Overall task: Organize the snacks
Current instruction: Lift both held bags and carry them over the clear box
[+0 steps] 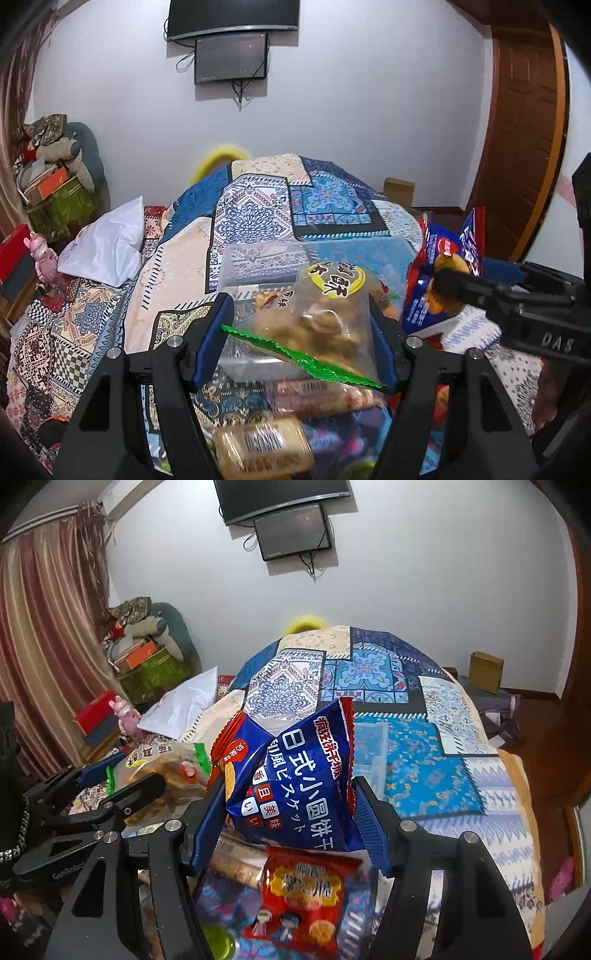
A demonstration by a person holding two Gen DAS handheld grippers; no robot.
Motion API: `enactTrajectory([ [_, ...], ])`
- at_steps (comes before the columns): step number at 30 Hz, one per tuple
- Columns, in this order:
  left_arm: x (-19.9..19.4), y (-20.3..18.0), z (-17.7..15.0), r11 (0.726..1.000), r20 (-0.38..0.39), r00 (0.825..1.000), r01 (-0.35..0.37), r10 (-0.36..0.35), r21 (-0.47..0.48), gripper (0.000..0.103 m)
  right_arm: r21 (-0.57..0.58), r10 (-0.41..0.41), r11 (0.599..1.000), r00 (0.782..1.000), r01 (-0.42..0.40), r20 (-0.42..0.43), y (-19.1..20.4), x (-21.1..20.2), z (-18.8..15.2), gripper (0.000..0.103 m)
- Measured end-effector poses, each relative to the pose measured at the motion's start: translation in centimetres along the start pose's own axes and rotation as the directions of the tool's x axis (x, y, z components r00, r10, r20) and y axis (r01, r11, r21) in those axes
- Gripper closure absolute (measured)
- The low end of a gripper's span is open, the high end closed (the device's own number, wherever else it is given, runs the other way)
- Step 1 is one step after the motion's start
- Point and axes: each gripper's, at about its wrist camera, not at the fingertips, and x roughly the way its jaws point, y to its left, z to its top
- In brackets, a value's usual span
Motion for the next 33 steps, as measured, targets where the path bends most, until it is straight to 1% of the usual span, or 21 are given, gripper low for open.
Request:
enactTrajectory([
  [4, 2.7, 0.7, 0.4, 1.000, -0.044, 0.999, -0.007, 0.005, -0.027, 0.036, 0.002, -0.006, 1.000, 1.000, 0.006, -0.030, 0.0, 2.0, 0.0, 0.041],
  [8, 5.4, 1.5, 0.5, 0.998, -0.079, 0.996, -0.050, 0.047, -0.038, 0.036, 0.008, -0.013, 1.000, 0.998, 0.013, -0.058, -0.4, 3.8, -0.1, 0.041],
  [15, 9.1, 2.4, 0.0, 0.995, -0.179, 0.984, -0.041, 0.024, -0.091, 0.035, -0.004, -0.023, 1.000, 0.992, 0.023, -0.124, -0.8, 6.9, -0.5, 0.041],
  [17, 9.6, 2.4, -0.2, 0.995, -0.192, 0.981, -0.038, 0.019, -0.097, 0.035, -0.011, -0.021, 1.000, 0.990, 0.020, -0.139, -0.7, 7.5, -0.8, 0.040],
  [18, 9.8, 2.3, -0.3, 0.994, -0.197, 0.980, -0.038, 0.018, -0.098, 0.035, -0.015, -0.021, 1.000, 0.990, 0.019, -0.141, -0.7, 7.6, -0.9, 0.038],
  [21, 10.2, 2.0, -0.6, 0.995, -0.215, 0.977, -0.025, 0.002, -0.101, 0.035, -0.035, -0.035, 0.999, 0.990, 0.030, -0.136, -0.4, 7.5, -0.9, 0.038],
  [25, 10.1, 1.8, -0.6, 0.995, -0.227, 0.974, -0.024, 0.001, -0.100, 0.033, -0.067, -0.062, 0.996, 0.987, 0.052, -0.151, 0.0, 7.5, -0.8, 0.032],
  [26, 10.0, 1.9, -0.6, 0.994, -0.227, 0.974, -0.021, -0.004, -0.105, 0.031, -0.065, -0.061, 0.997, 0.985, 0.051, -0.160, -0.1, 7.5, -0.8, 0.029],
  [28, 9.3, 2.1, -0.4, 0.992, -0.222, 0.975, -0.008, -0.020, -0.124, 0.024, -0.054, -0.048, 0.998, 0.985, 0.040, -0.166, -0.2, 7.1, -0.7, 0.025],
  [29, 8.8, 2.2, -0.2, 0.991, -0.217, 0.976, -0.004, -0.025, -0.130, 0.019, -0.048, -0.043, 0.998, 0.985, 0.036, -0.166, -0.3, 6.8, -0.7, 0.023],
  [30, 8.3, 2.2, -0.1, 0.991, -0.207, 0.978, 0.003, -0.031, -0.134, 0.017, -0.046, -0.038, 0.998, 0.986, 0.031, -0.163, -0.3, 6.6, -0.6, 0.022],
  [33, 6.3, 2.1, 0.3, 0.993, -0.169, 0.985, -0.001, -0.020, -0.121, 0.016, -0.046, -0.029, 0.999, 0.990, 0.023, -0.139, -0.1, 5.1, -0.4, 0.020],
])
